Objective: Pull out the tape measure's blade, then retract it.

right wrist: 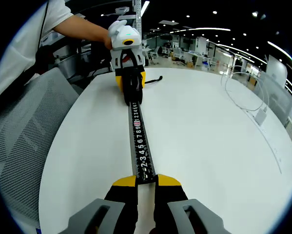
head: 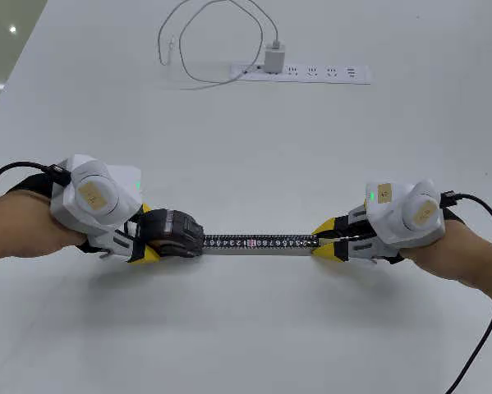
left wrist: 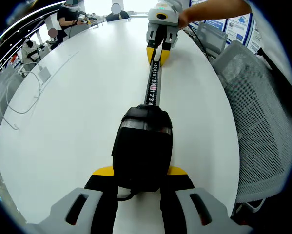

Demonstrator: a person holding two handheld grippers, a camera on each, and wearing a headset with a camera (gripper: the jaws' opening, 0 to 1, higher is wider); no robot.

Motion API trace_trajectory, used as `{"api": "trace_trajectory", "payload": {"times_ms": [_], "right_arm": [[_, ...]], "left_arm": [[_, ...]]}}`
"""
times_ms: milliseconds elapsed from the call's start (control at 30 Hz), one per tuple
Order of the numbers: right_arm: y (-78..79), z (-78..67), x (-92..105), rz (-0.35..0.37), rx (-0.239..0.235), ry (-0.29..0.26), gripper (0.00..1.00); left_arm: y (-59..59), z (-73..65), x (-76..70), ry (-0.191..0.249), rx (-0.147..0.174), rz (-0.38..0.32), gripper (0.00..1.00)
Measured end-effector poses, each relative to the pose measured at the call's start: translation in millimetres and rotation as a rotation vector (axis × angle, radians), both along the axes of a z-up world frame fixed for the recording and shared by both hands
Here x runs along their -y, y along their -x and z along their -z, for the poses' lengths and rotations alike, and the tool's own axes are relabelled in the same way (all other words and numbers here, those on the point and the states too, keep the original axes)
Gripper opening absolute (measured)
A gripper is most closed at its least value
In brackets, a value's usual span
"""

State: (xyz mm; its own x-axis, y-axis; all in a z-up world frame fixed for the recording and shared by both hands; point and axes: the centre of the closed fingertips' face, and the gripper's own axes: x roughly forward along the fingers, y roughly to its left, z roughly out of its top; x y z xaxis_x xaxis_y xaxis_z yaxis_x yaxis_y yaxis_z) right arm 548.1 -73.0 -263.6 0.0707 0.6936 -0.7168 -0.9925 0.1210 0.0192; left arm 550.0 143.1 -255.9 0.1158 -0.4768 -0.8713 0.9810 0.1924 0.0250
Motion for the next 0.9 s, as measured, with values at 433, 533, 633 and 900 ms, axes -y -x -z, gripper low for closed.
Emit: {"api": "trace_trajectory", "payload": {"times_ms": [433, 533, 633, 900], "right_arm": [[-2.6, 0.0, 14.3, -0.004, 0.009, 0.019, 0.07], [-3.8, 0.6, 16.4, -0.003, 0.012, 0.028, 0.07], [-4.1, 0.0, 17.8, 0.001, 0.007, 0.024, 0.07], [-5.6, 0.7, 27.9, 0.003, 0.006, 0.038, 0.07]], "left_arm": [[-0.2, 0.0, 0.1, -0.001, 0.001, 0.002, 0.28], [-0.2, 0.0, 0.2, -0.001, 0.002, 0.001, 0.28], [-0.2, 0.1, 0.0, -0.001, 0.002, 0.001, 0.28], [0.0, 0.0, -0.1, 0.000, 0.003, 0.001, 0.28]]}}
